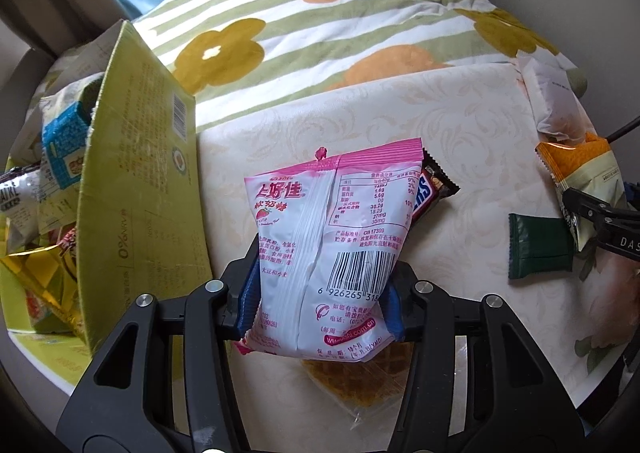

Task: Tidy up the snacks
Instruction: 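Carry both snacks over the yellow box and open both tools to drop them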

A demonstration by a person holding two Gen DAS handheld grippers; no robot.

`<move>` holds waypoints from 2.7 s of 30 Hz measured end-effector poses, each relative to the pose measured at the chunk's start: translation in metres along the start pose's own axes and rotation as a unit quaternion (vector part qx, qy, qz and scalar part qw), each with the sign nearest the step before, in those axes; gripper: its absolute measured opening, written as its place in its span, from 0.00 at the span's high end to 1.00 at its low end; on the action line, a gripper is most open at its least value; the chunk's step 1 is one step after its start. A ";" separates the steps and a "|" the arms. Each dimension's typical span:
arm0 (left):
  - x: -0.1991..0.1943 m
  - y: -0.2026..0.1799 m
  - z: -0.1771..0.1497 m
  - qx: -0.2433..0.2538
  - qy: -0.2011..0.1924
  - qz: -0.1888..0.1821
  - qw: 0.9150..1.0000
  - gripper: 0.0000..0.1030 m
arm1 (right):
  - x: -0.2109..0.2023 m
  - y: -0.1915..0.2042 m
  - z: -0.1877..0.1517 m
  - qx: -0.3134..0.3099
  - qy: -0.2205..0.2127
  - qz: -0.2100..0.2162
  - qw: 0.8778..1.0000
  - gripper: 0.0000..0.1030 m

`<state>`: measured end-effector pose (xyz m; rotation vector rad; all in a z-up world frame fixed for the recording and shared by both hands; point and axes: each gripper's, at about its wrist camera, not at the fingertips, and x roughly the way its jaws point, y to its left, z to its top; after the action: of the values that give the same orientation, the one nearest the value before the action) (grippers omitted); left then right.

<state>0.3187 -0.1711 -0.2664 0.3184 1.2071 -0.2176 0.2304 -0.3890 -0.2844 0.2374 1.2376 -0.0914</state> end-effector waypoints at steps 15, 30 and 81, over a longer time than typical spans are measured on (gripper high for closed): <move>-0.095 -0.005 -0.008 -0.037 -0.096 -0.002 0.995 0.55 | -0.086 0.001 0.006 -0.010 -0.080 0.038 0.996 0.22; -0.196 0.107 -0.021 -0.140 -0.187 0.013 0.972 0.55 | -0.177 0.098 0.035 -0.120 -0.153 0.090 0.977 0.22; -0.112 0.356 -0.114 -0.191 -0.080 0.032 0.978 0.00 | -0.100 0.424 0.031 -0.243 -0.067 0.165 0.954 0.04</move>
<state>0.2981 0.2014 -0.1536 0.0028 1.0501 0.0468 0.3099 0.0100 -0.1252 0.0037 1.0334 0.4758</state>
